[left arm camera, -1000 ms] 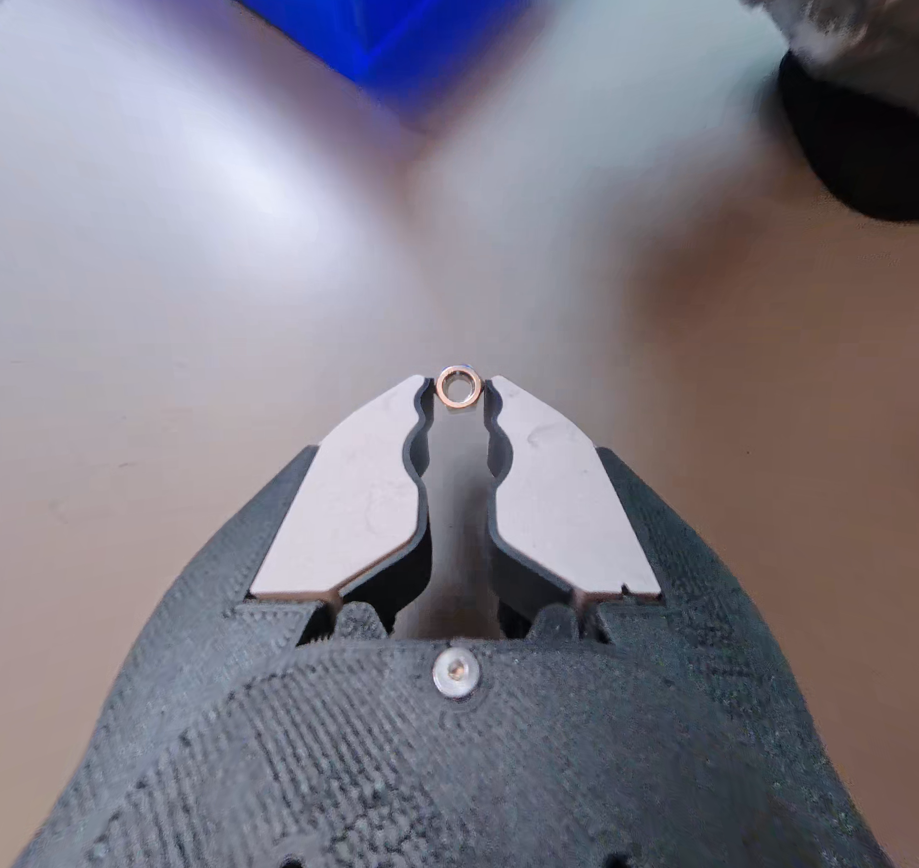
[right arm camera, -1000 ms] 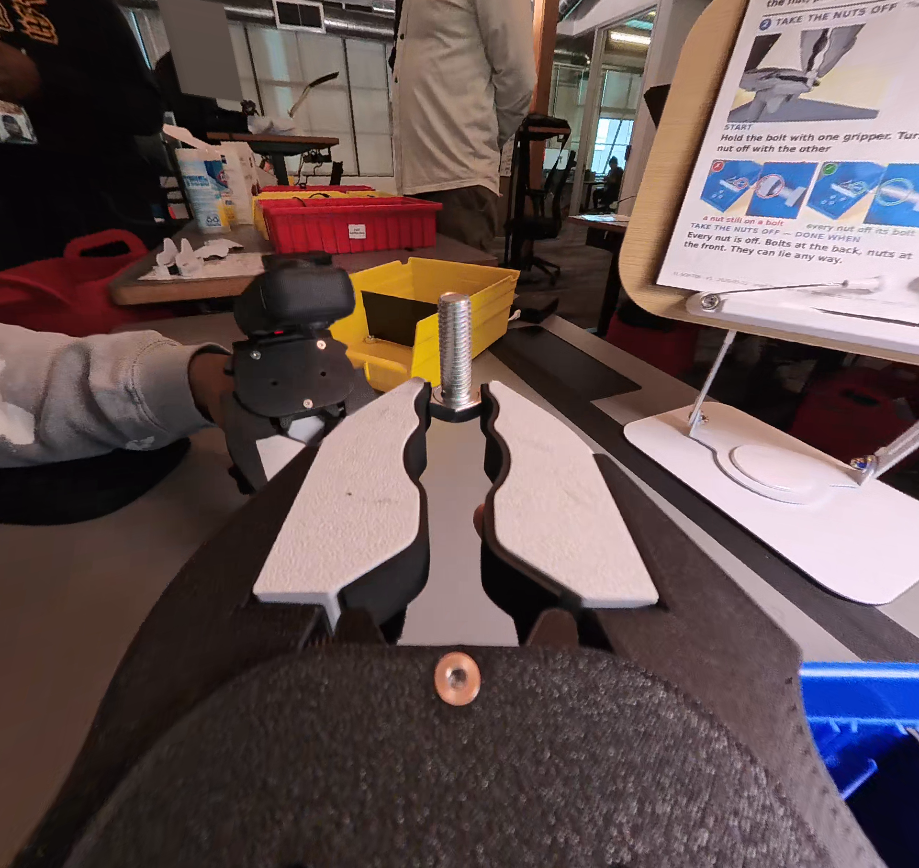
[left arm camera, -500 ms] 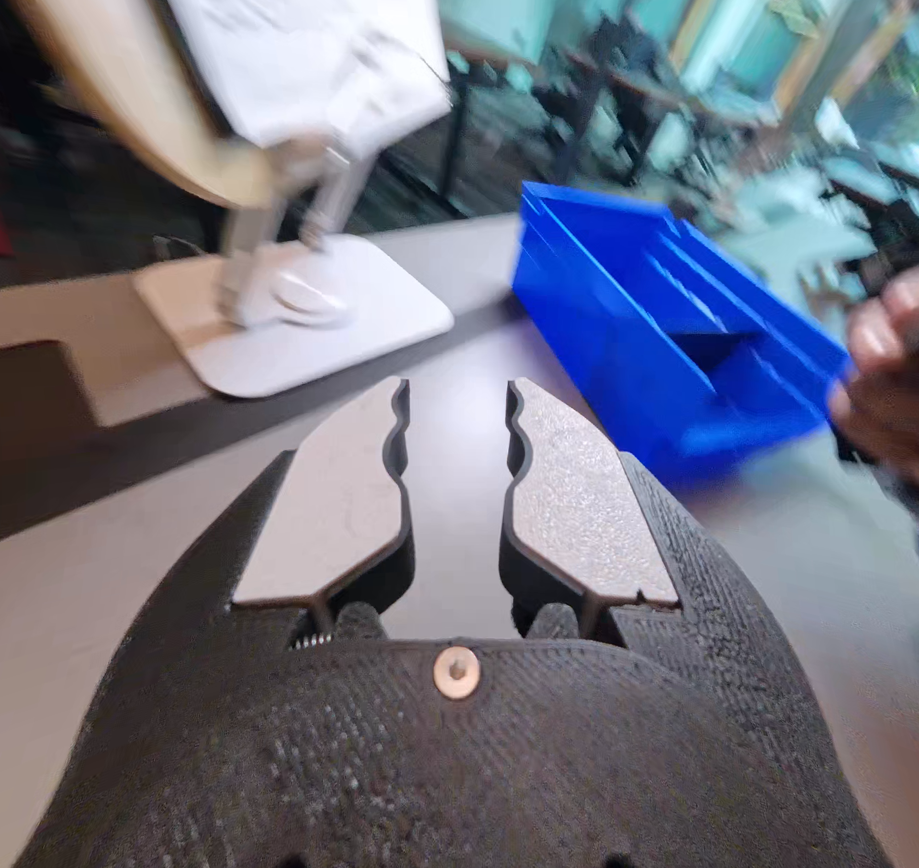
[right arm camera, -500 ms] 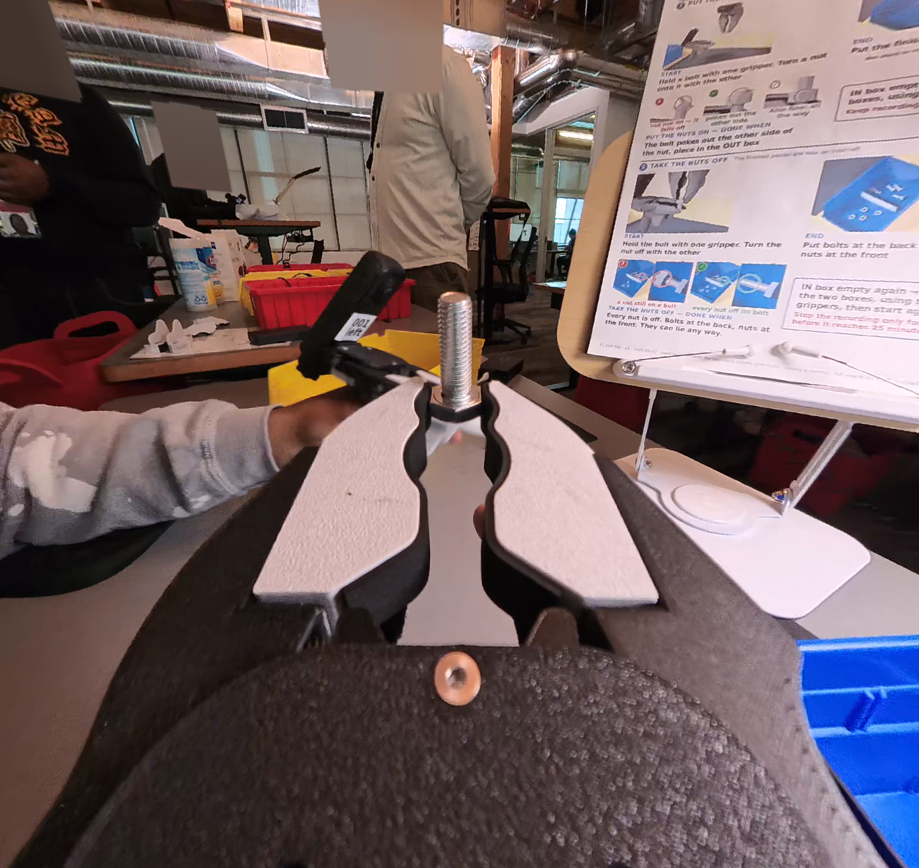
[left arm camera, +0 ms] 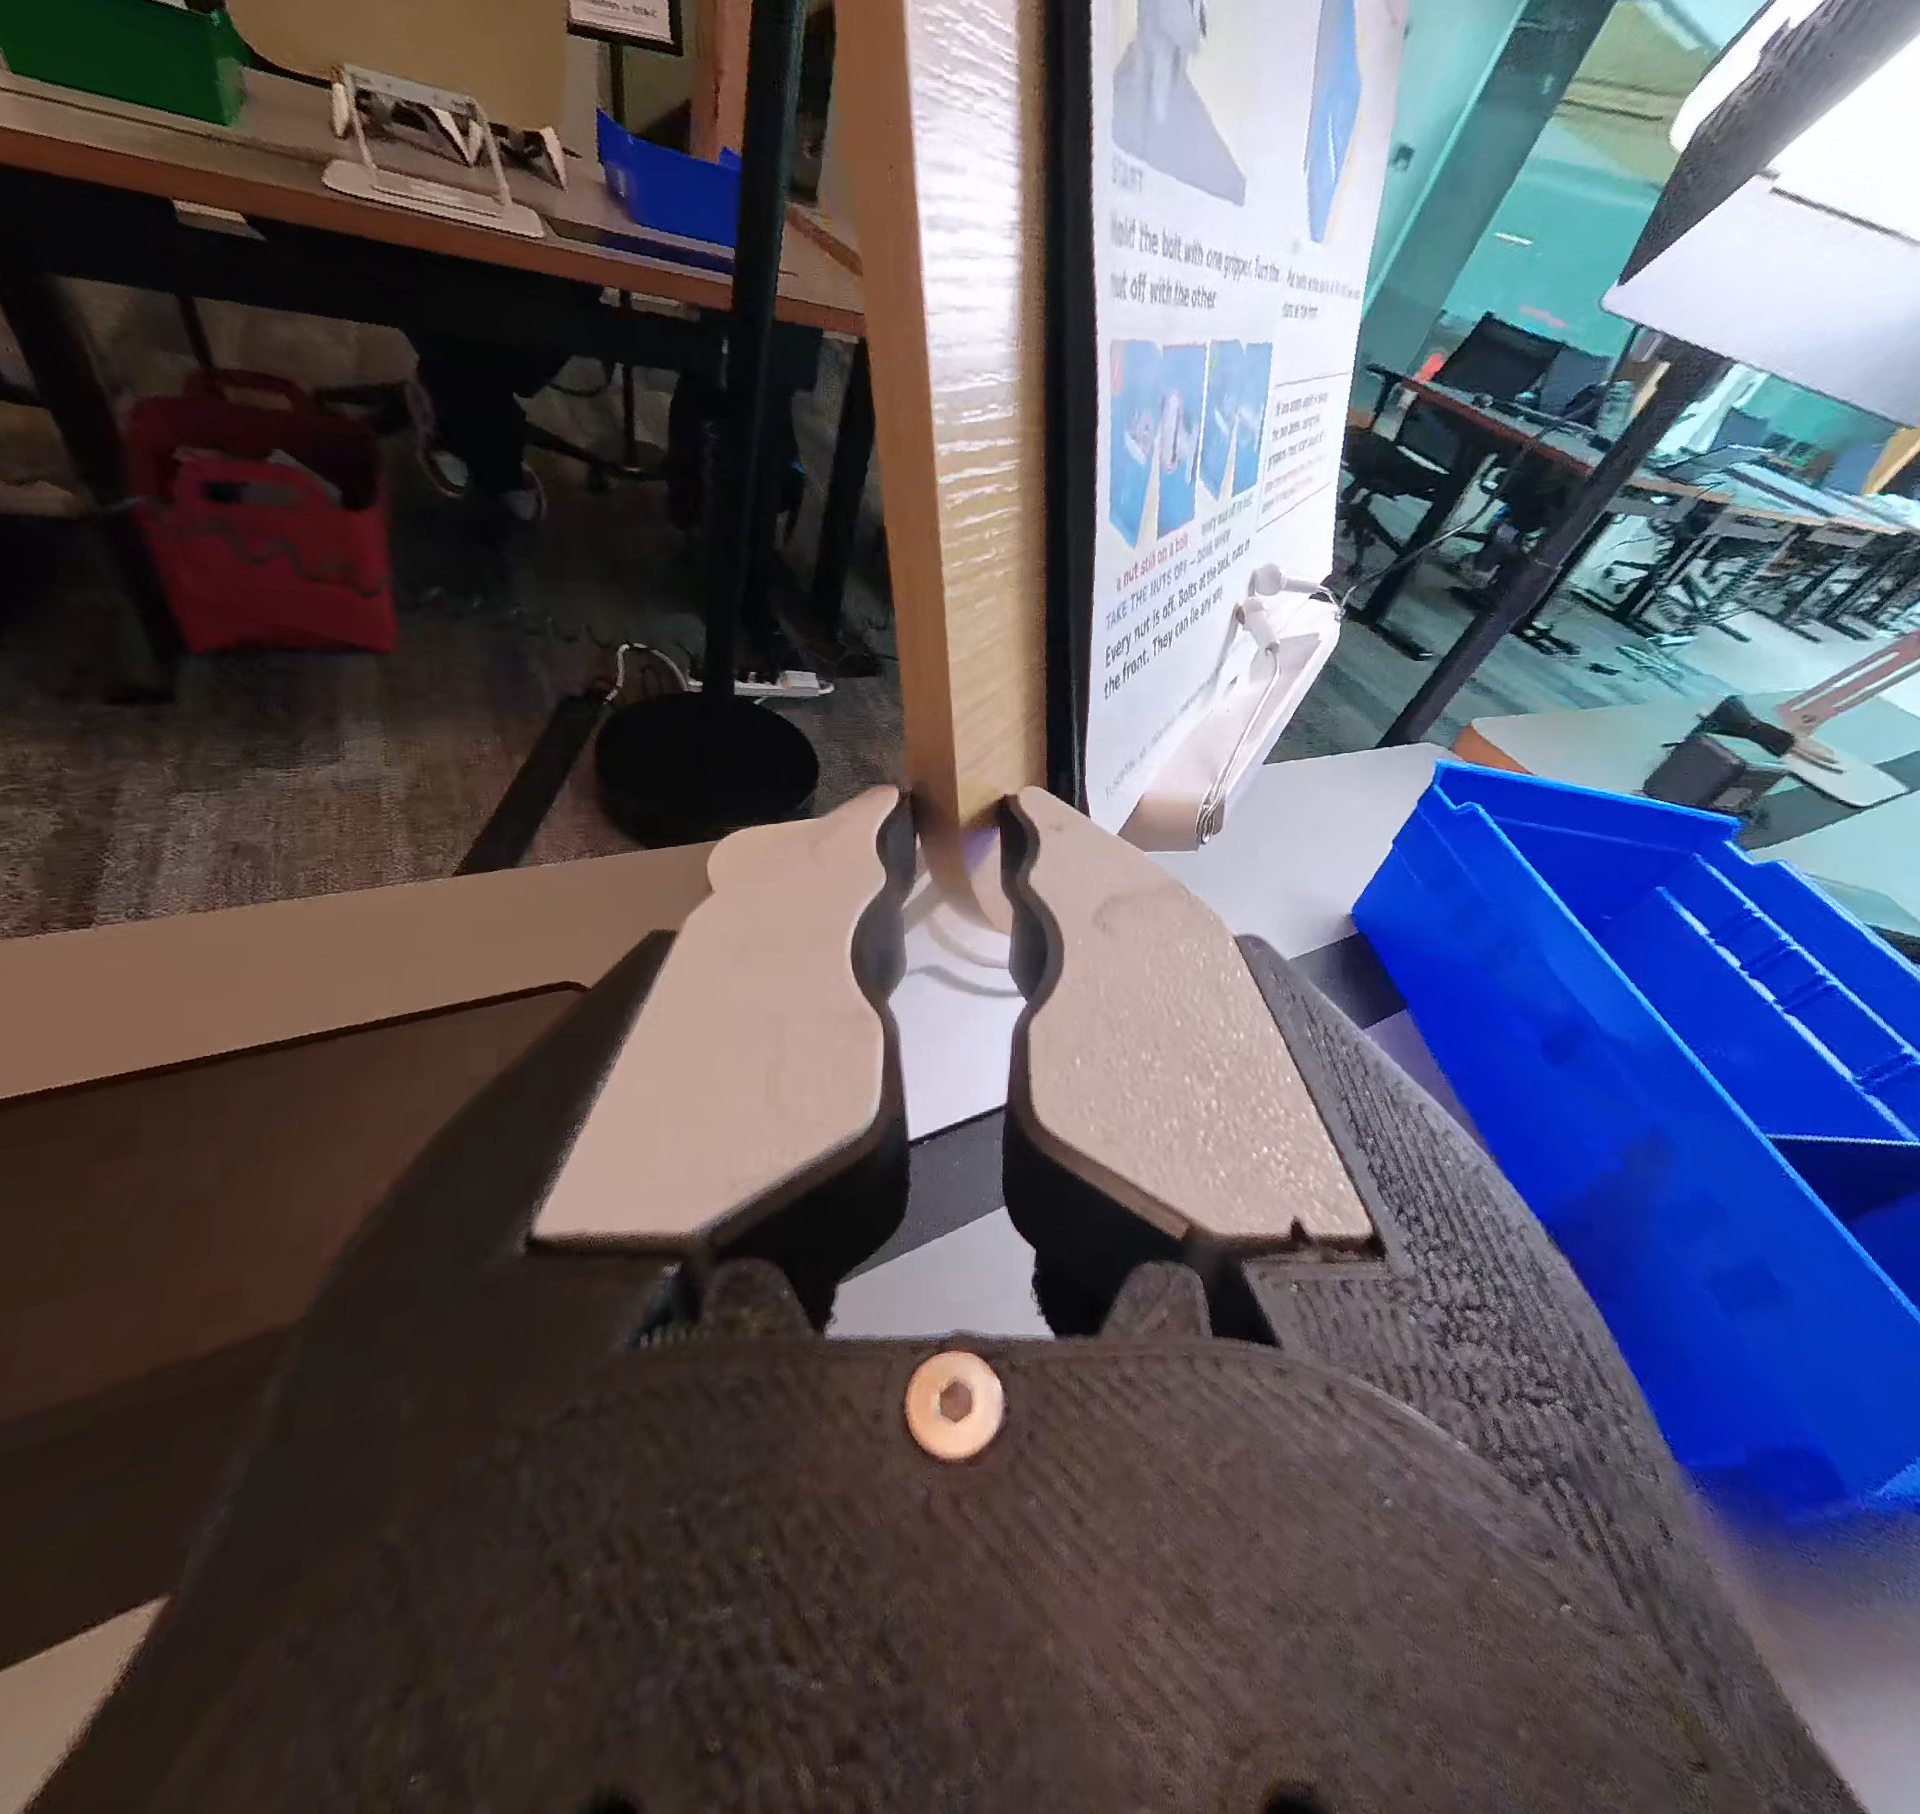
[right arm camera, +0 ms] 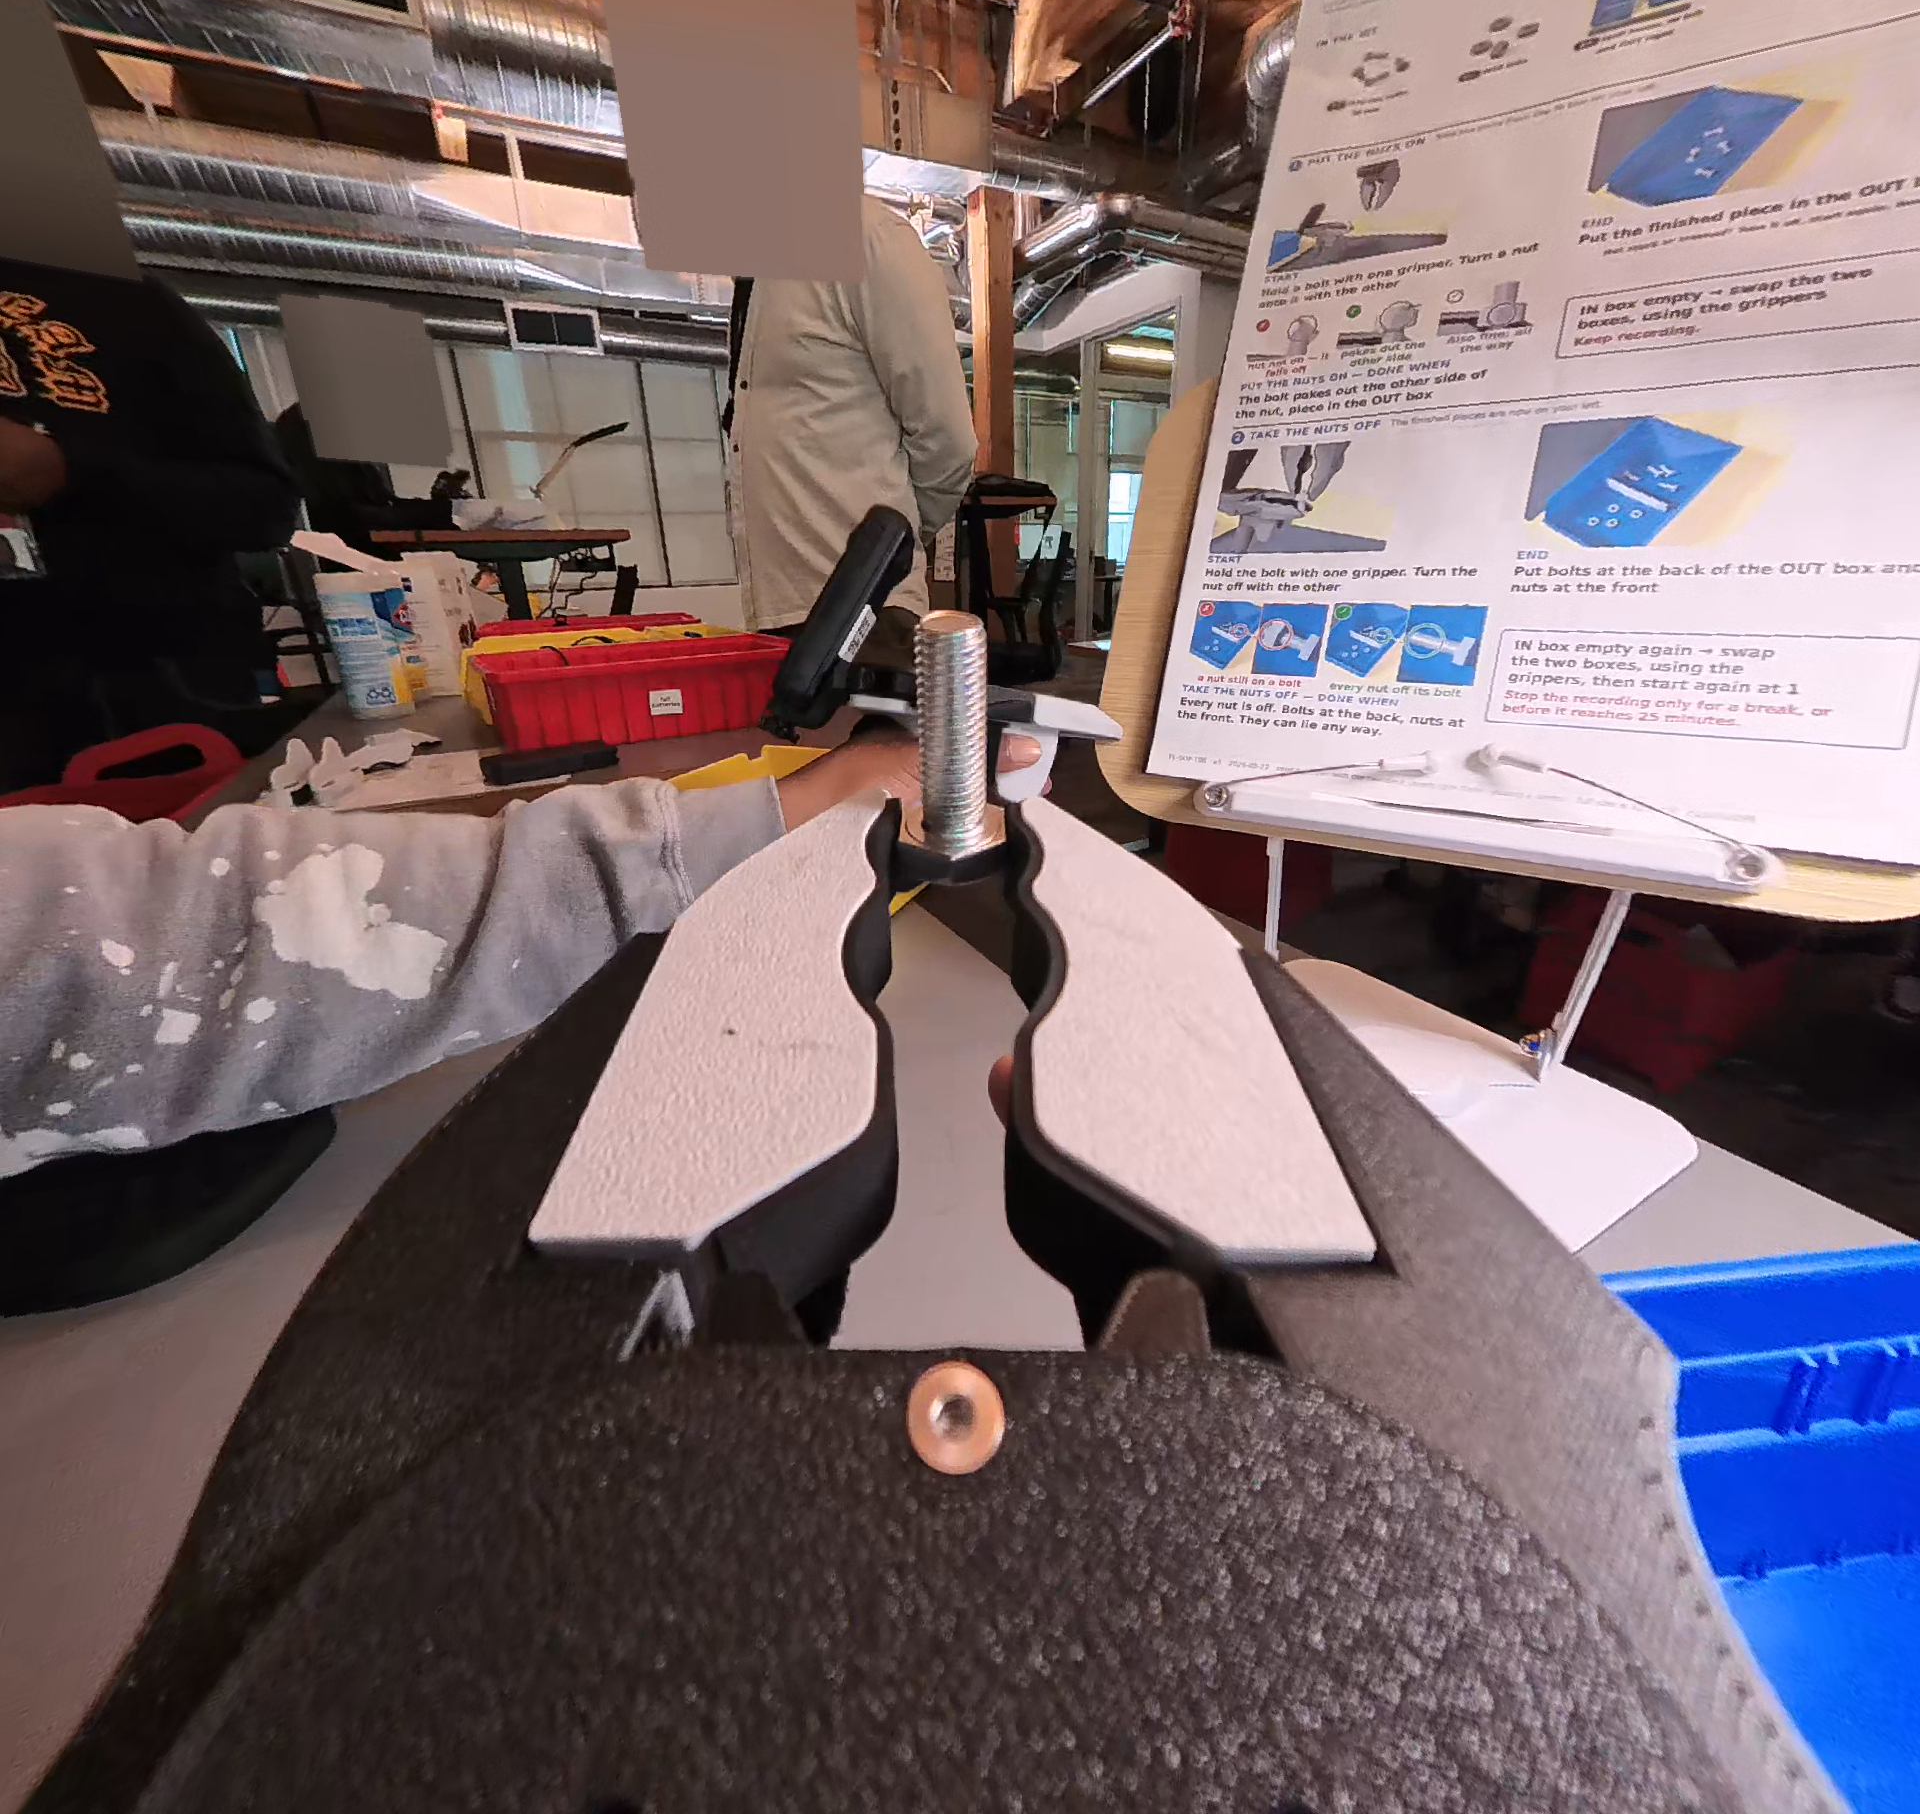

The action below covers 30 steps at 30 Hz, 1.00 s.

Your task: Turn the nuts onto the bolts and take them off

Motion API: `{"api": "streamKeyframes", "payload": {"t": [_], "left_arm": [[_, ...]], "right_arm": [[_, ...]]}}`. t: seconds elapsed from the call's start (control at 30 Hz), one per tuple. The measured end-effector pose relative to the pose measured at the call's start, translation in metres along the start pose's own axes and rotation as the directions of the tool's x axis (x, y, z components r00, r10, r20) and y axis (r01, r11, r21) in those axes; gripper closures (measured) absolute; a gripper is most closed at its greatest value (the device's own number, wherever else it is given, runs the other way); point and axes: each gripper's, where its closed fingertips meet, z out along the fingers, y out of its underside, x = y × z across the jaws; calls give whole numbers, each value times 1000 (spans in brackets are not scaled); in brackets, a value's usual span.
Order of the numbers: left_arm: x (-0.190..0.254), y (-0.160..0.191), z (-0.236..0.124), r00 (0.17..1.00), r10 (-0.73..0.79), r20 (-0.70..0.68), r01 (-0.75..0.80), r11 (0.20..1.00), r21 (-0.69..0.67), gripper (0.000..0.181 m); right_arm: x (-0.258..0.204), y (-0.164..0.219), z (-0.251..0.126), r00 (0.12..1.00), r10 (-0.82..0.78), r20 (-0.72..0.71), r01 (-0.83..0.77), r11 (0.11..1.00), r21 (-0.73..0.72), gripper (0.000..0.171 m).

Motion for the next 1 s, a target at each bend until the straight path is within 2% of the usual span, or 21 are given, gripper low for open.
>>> {"api": "streamKeyframes", "payload": {"t": [0.1,0.23,0.47,0.9,1.0], "left_arm": [[-12,-4,5,1000,19,9,-19,1000,-13,165],[-33,-10,16,999,-27,20,28,999,-35,164],[-57,-20,36,997,59,57,-53,995,-89,164],[-66,-25,46,989,116,87,-104,986,-129,165],[-66,-24,42,989,106,105,-95,990,-105,170]], "right_arm": [[2,0,-1,1000,-3,-4,3,1000,-4,153],[4,2,-2,1000,-1,-9,1,1000,-9,153],[10,8,-4,1000,10,-18,-10,1000,-20,153],[11,13,-4,1000,12,-20,-13,999,-36,153],[10,11,-4,1000,7,-17,-7,999,-34,153]]}}
